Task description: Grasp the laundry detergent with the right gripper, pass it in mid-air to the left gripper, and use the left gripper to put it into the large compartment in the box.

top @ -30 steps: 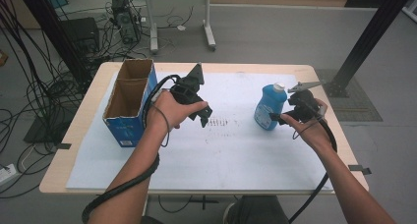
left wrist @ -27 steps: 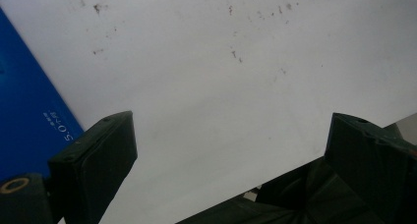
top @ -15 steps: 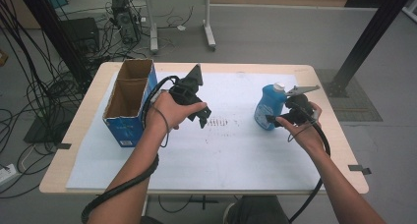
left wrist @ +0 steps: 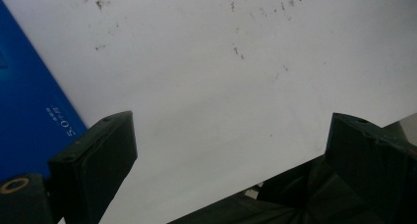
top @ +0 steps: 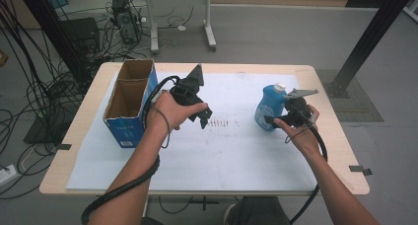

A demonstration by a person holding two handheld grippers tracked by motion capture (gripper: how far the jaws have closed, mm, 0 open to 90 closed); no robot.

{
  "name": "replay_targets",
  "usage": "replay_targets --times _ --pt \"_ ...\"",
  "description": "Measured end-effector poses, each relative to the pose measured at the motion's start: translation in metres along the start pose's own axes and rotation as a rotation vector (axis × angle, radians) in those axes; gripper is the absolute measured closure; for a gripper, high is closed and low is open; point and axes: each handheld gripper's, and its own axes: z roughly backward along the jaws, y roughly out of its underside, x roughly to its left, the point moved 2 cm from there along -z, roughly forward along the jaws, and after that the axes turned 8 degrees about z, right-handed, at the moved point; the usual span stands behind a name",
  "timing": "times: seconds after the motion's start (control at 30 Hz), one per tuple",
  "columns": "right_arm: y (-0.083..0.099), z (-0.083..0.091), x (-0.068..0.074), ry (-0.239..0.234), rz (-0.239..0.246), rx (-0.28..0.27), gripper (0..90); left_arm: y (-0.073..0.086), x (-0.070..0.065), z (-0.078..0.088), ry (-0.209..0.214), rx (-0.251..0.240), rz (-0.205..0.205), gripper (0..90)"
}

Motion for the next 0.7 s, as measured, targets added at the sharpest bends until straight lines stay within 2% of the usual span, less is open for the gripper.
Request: replay_targets --times 0.7 --pt "0.0024 -0.0072 0.0004 0.017 -0.003 -0.023 2.6 0.0002 0.0011 0.0004 -0.003 0.003 -0.009 6.0"
